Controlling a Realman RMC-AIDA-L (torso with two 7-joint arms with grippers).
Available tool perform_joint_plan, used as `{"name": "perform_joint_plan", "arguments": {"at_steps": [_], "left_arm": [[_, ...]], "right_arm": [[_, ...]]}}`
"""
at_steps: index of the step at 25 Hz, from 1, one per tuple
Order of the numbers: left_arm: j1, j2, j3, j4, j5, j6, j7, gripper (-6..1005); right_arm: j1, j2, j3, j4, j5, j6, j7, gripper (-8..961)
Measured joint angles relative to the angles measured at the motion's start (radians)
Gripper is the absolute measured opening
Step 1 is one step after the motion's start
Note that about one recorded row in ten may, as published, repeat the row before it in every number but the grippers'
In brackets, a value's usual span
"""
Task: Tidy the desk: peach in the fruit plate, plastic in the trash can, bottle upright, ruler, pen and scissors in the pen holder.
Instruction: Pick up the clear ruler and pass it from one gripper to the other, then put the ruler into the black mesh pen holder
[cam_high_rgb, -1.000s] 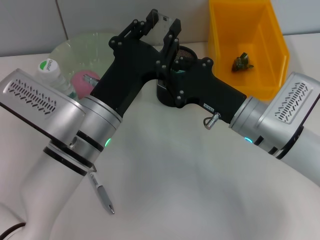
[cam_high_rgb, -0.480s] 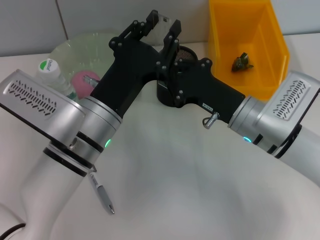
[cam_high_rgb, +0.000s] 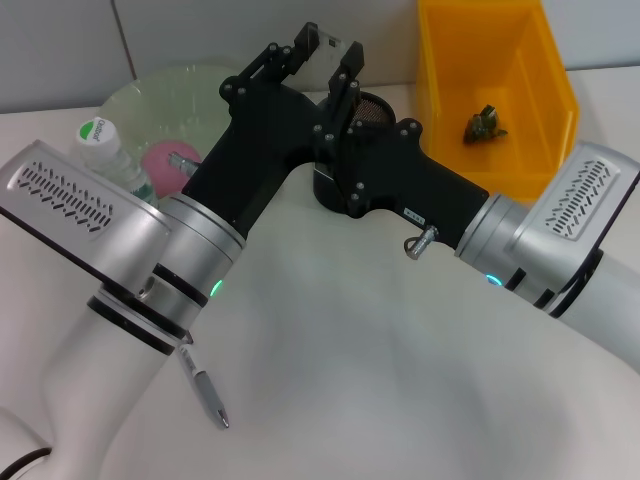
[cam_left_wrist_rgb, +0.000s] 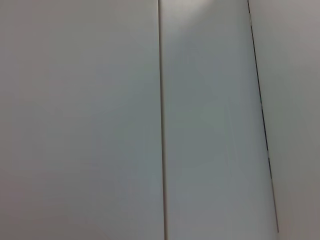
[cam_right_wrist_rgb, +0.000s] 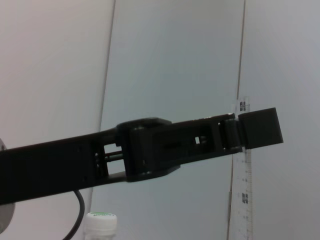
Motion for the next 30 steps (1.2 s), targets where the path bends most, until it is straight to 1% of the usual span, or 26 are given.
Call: {"name": "perform_joint_plan", "arguments": {"at_steps": [8, 14, 16, 24, 26, 27, 29, 30], "left_arm": [[-0.002, 0.000, -0.002, -0.001, 0.001, -0.003, -0.001, 391], [-0.003, 0.000, -0.005, -0.001, 0.002, -0.004, -0.002, 530], [-0.004, 0.000, -0.005, -0.001, 0.002, -0.004, -0.002, 688], [-0.002, 0.000, -0.006, 0.000, 0.011, 0.000, -0.004, 688], [0.009, 0.002, -0.006, 0.001, 0.013, 0.001, -0.009, 689], [0.020, 0.006, -0.007, 0.002, 0.021, 0.004, -0.024, 689], [0.028, 0.008, -0.010, 0.002, 0.030, 0.006, -0.039, 689], [0.042, 0.011, -0.020, 0.001, 0.058, 0.011, -0.074, 689]], "right_arm": [[-0.003, 0.000, -0.001, -0.002, 0.000, -0.003, -0.005, 7], [-0.004, 0.000, 0.000, -0.005, 0.000, -0.004, -0.005, 8], [-0.005, 0.000, 0.001, -0.005, 0.000, -0.006, -0.006, 8], [-0.014, 0.000, 0.020, -0.018, 0.004, -0.018, -0.007, 8], [-0.026, 0.000, 0.075, -0.033, 0.008, -0.032, -0.008, 8], [-0.026, 0.000, 0.075, -0.033, 0.008, -0.032, -0.008, 8], [-0.035, 0.000, 0.120, -0.052, 0.007, -0.043, -0.008, 8], [-0.037, 0.000, 0.133, -0.058, 0.008, -0.044, -0.006, 8]]}}
